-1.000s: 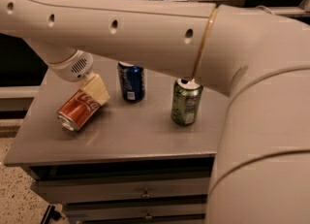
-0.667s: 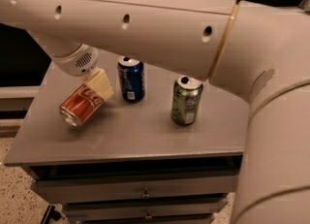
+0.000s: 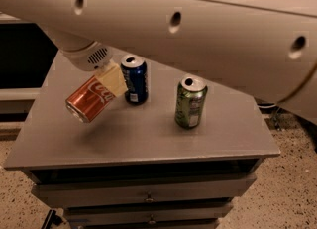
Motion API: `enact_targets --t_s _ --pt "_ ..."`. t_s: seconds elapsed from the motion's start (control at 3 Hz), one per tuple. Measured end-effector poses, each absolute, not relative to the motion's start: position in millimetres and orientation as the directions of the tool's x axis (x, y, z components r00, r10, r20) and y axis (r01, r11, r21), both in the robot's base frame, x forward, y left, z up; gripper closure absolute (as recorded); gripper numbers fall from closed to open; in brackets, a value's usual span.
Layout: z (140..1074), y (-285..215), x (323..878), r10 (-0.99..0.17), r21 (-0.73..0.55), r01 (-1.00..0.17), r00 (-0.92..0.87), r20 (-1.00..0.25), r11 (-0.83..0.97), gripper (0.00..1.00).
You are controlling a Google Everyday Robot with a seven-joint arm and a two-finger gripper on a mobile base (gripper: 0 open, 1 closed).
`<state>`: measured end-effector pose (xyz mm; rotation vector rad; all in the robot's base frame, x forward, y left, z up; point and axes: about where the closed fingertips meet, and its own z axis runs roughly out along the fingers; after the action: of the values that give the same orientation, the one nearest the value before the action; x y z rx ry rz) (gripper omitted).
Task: Place coke can upright
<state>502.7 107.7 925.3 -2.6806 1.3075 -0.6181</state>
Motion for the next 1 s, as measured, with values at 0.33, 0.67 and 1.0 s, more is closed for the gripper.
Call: enact_targets --t_s 0.33,0.67,1.0 --pt "945 91 492 -0.817 -0.326 -0.756 0.472 0.330 -0.568 0.93" --pt "961 75 484 -0.853 -0.378 -0.772 0.405 0.330 -0.512 0.94" --pt "973 58 481 -0.882 -0.410 -0.788 0.349 0.318 -0.459 0.90"
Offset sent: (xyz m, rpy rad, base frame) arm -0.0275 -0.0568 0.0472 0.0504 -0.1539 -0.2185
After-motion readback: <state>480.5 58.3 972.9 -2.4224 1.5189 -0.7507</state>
